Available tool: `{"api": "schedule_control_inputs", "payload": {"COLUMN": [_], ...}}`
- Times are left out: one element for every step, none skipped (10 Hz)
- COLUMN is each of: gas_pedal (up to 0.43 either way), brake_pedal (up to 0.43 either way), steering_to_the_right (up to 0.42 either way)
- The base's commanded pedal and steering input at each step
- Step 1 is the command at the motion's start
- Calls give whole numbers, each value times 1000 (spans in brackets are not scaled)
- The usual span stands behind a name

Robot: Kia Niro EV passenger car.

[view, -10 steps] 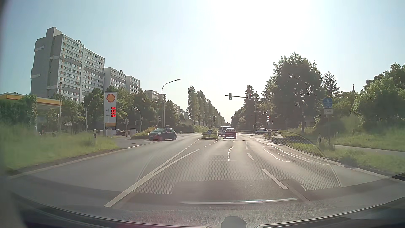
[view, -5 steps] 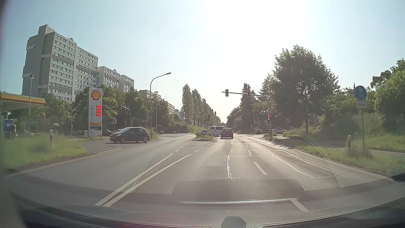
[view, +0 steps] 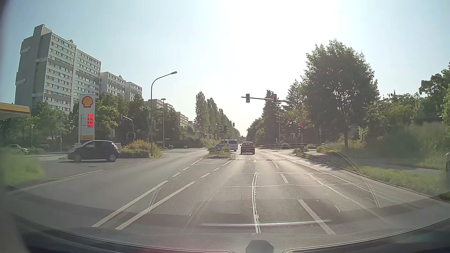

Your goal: Follow the waypoints while adhering to traffic rules and regulations

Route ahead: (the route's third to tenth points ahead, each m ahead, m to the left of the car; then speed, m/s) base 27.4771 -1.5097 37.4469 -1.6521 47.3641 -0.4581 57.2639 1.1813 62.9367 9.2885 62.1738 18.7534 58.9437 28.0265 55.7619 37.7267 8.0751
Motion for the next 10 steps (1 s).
{"api": "schedule_control_inputs", "payload": {"gas_pedal": [98, 98, 98, 98, 98, 98, 98, 98, 98, 98], "brake_pedal": [30, 30, 30, 30, 30, 24, 30, 30, 30, 30], "steering_to_the_right": [23, 23, 23, 23, 23, 23, 23, 21, 17, 16]}}
